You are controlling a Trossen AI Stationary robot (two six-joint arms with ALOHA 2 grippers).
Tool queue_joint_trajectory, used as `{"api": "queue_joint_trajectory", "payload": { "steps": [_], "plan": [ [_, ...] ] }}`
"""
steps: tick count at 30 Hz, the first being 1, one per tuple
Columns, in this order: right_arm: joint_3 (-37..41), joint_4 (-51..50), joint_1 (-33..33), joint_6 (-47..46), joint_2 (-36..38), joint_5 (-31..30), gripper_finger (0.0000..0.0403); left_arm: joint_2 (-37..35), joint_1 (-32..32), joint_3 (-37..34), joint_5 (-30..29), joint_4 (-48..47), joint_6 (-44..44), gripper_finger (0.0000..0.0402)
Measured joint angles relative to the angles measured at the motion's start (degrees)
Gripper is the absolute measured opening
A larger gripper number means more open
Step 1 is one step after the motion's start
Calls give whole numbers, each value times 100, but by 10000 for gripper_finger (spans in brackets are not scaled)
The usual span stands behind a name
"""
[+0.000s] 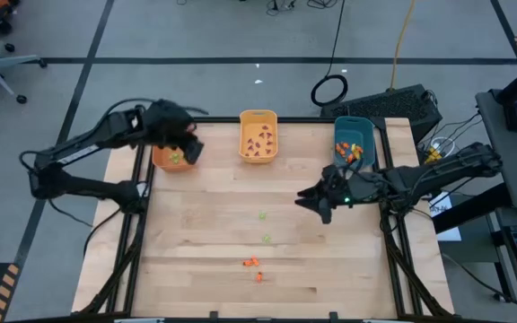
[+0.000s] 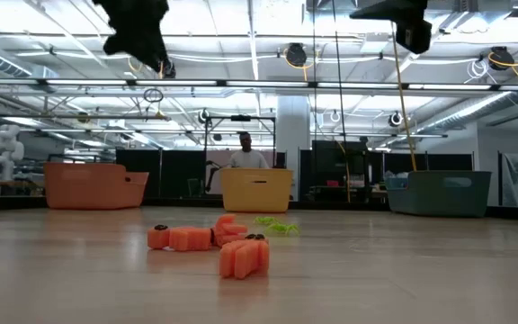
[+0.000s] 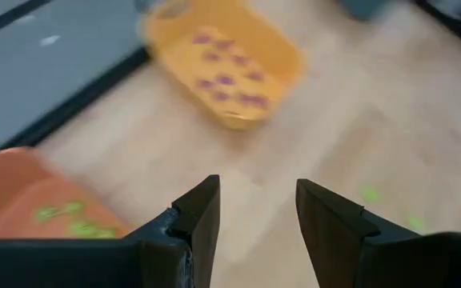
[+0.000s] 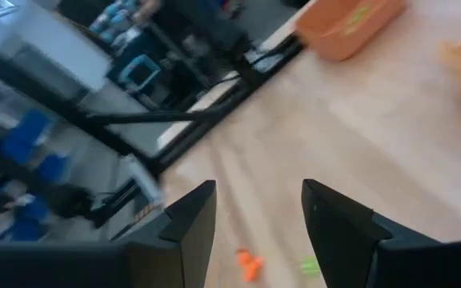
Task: Sort Halloween decoration
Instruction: Put the orange skeleton toy into the blue bin
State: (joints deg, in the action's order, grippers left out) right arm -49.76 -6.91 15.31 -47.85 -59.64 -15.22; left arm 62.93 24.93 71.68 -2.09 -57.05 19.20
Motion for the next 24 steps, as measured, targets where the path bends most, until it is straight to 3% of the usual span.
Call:
{"api": "queue_joint_trajectory", "payload": {
  "steps": [5, 13, 24],
  "plan": [
    [-27, 224, 7, -636, -546, 128, 171, -119, -1225, 0, -9, 1, 165, 161],
    [-721, 121, 103, -925, -1600, 651, 171, 50, -2597, 0, -758, 73, 706, 161],
    [-2876, -2549, 356, -427, -3339, 471, 171, 201, -3492, 0, -1268, 100, 1376, 161]
  ]
}}
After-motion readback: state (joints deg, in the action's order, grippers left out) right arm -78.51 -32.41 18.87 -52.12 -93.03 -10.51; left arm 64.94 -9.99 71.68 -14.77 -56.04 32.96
